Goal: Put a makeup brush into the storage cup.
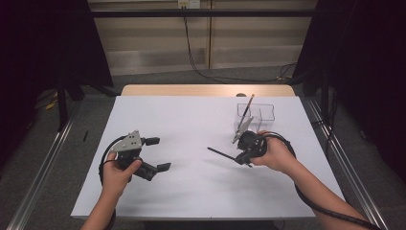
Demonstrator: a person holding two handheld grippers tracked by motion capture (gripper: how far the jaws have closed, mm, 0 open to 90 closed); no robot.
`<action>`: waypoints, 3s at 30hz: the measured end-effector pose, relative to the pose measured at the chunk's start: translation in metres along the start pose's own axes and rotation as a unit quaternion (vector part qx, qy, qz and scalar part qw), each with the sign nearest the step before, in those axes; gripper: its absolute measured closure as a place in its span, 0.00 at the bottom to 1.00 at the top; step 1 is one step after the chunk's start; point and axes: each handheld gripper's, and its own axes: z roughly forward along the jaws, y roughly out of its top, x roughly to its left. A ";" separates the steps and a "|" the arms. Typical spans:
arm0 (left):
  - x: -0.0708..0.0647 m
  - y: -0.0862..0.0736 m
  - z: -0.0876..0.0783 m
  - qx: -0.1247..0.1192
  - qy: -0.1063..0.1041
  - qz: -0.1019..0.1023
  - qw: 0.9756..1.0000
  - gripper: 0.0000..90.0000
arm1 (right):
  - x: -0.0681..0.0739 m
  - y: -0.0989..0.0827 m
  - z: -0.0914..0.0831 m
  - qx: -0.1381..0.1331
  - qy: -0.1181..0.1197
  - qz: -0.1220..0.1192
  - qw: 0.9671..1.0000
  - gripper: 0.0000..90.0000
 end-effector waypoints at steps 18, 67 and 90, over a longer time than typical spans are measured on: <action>-0.003 0.018 0.033 0.030 -0.031 0.016 0.999 0.00 | 0.008 0.008 0.002 0.003 0.012 -0.031 0.999 0.94; -0.015 0.052 0.095 0.231 -0.070 0.072 0.968 0.24 | 0.024 0.026 0.006 0.005 0.046 -0.084 0.995 0.94; -0.015 0.048 0.108 0.284 -0.080 0.085 0.952 0.65 | 0.031 0.040 0.002 -0.003 0.060 -0.096 0.994 0.94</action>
